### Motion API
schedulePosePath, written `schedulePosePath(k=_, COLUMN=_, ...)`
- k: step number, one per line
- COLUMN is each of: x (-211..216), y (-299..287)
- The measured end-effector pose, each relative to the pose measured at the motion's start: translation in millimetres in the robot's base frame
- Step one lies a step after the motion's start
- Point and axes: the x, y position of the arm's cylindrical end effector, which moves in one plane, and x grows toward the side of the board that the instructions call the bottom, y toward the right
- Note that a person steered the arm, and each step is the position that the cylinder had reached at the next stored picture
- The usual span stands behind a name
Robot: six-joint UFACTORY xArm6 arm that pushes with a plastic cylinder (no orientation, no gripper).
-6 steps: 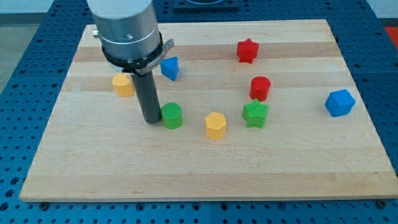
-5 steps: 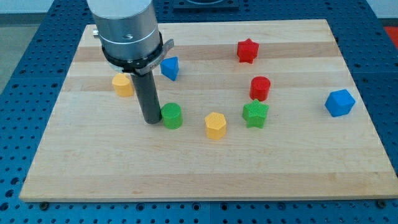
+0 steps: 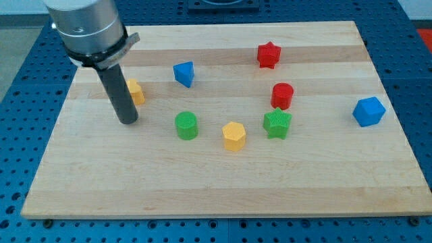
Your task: Place the yellow heart on the bottom right of the blue triangle
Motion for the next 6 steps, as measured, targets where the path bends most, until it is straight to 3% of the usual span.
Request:
schedulePosePath(k=3, x=-45, y=-50)
schedulePosePath(k=6, x=-65, y=-43)
